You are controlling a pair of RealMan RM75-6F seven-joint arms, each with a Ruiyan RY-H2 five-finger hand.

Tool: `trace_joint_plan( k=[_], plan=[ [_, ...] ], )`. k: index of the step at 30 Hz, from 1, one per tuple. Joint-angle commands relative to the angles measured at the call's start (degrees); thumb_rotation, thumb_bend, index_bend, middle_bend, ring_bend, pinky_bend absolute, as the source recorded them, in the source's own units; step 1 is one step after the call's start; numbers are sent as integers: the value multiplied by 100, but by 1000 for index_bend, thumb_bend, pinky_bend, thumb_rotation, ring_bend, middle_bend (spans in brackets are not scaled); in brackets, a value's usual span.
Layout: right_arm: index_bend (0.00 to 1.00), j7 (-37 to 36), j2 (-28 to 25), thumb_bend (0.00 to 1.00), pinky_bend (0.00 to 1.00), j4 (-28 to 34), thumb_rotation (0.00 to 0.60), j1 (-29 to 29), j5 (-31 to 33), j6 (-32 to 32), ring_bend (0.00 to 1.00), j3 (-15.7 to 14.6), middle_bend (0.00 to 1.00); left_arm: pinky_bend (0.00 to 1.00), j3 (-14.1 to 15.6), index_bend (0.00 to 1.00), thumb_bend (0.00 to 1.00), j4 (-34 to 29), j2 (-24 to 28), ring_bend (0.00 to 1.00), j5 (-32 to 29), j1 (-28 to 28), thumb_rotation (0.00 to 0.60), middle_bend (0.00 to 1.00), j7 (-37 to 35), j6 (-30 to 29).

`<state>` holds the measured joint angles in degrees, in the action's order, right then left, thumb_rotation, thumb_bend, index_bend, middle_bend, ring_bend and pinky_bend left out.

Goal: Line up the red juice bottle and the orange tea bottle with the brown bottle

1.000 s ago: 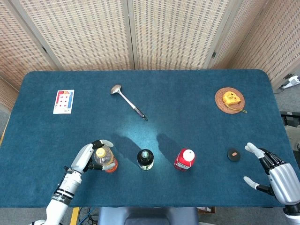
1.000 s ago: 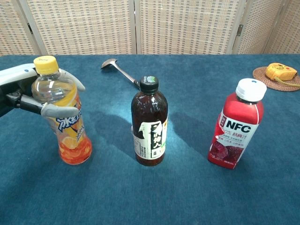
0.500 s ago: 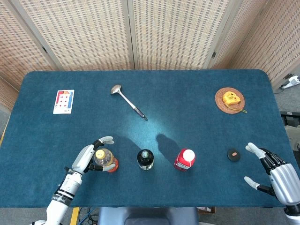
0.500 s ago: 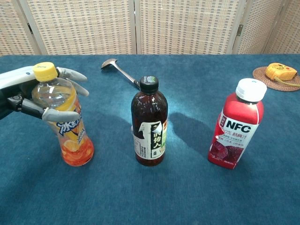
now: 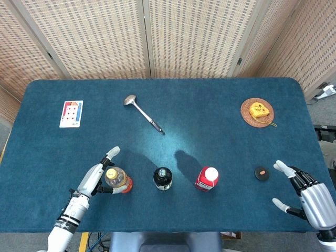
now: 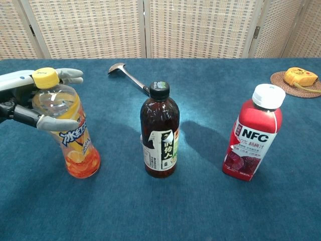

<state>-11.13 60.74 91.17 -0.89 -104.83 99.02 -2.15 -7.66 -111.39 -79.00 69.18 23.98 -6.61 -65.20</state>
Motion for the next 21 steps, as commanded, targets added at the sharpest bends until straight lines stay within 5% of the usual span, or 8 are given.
trace_joint_plan(
  k=[1, 21],
  plan=[
    [116, 10, 5, 0, 401, 1, 600, -2, -1, -4, 225, 0, 260, 207, -5, 0, 45, -154, 116, 46, -90, -14, 600, 0, 48, 24],
    [116, 168, 34, 0, 401, 17, 600, 7, 65, -58, 225, 10, 260, 208, 594, 0, 39, -269, 943, 35, 432, -435, 600, 0, 1276, -567]
  ],
)
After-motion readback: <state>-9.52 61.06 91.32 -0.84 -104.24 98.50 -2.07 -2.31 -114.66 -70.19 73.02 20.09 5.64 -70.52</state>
